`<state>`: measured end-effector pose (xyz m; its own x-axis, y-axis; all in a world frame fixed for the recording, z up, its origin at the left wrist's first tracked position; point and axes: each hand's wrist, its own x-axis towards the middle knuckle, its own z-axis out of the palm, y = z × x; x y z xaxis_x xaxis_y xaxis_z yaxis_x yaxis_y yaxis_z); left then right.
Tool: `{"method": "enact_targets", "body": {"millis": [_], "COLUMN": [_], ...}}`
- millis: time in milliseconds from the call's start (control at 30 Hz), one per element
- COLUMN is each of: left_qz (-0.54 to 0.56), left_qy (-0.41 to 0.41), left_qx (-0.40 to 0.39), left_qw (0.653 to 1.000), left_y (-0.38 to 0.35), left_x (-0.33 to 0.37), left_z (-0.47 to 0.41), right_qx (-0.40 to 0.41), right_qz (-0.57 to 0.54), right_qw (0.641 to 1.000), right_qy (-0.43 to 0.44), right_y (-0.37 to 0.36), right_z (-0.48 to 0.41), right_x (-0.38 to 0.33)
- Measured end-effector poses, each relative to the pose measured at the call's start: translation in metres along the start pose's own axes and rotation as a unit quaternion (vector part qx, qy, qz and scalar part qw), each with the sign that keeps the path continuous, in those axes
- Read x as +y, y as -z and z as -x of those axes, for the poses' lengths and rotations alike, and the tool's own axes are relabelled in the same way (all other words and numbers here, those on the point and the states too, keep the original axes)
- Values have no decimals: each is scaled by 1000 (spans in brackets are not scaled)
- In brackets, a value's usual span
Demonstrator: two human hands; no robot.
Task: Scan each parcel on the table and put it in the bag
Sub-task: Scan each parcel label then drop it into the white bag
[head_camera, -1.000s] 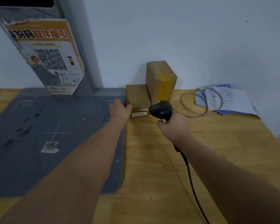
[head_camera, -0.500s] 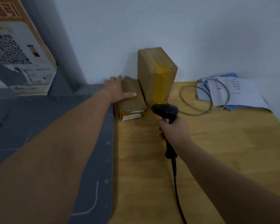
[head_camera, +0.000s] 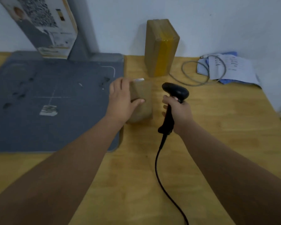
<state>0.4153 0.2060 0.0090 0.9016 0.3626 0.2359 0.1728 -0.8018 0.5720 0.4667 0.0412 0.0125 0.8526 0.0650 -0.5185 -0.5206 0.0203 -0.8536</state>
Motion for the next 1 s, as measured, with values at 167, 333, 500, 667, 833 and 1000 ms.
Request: {"method": "enact_targets", "body": {"millis": [167, 333, 500, 667, 833, 1000], "left_qz": [181, 310, 262, 217, 177, -58], "left_qy": [41, 211, 212, 213, 186, -13], "left_qx": [14, -17, -82, -155, -153, -224], "left_qw": [982, 927, 938, 940, 954, 973], "left_y": [18, 25, 23, 12, 16, 35], "left_x": [30, 51, 57, 43, 49, 49], "left_z": [80, 141, 188, 240, 256, 234], "right_qx": [-66, -89, -94, -99, -80, -81], "right_qz": [-77, -49, -9, 74, 149, 238], "right_qw": [995, 995, 995, 992, 985, 961], "right_qy": [-18, 1, -10, 5, 16, 117], "right_y": [25, 53, 84, 107, 121, 137], "right_z": [55, 109, 145, 176, 184, 189], "right_x": [4, 33, 73, 110, 114, 100]}}
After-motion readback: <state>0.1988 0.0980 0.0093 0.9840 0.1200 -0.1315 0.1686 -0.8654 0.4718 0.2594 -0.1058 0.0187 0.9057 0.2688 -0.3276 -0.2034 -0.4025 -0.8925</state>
